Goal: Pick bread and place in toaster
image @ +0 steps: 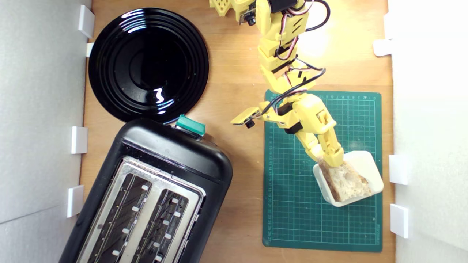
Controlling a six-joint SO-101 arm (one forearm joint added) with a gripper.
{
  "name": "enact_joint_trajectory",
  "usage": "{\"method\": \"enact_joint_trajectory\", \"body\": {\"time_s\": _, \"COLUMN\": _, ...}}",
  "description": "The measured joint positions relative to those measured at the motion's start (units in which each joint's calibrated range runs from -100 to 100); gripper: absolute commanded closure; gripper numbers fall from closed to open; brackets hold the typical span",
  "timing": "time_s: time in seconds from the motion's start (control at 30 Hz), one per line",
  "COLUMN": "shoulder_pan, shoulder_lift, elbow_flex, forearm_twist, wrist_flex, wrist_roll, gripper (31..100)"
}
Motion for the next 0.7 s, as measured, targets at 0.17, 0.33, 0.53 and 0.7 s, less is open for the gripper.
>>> {"method": "enact_joint_trajectory", "body": {"time_s": 0.17, "shoulder_pan": 0.0, "shoulder_lift": 0.0, "elbow_flex": 0.0, "forearm_twist": 0.0, "wrist_flex": 0.0, "wrist_roll": 0.0, "gripper": 68.3}}
{"method": "enact_joint_trajectory", "body": {"time_s": 0.33, "shoulder_pan": -0.09, "shoulder_lift": -0.08, "elbow_flex": 0.0, "forearm_twist": 0.0, "wrist_flex": 0.0, "wrist_roll": 0.0, "gripper": 75.1}}
{"method": "enact_joint_trajectory", "body": {"time_s": 0.53, "shoulder_pan": -0.09, "shoulder_lift": -0.17, "elbow_flex": -0.28, "forearm_twist": -0.36, "wrist_flex": -0.08, "wrist_roll": 0.0, "gripper": 75.5}}
{"method": "enact_joint_trajectory", "body": {"time_s": 0.7, "shoulder_pan": -0.09, "shoulder_lift": -3.7, "elbow_flex": -0.18, "forearm_twist": -0.09, "wrist_flex": 1.44, "wrist_roll": 0.0, "gripper": 75.5}}
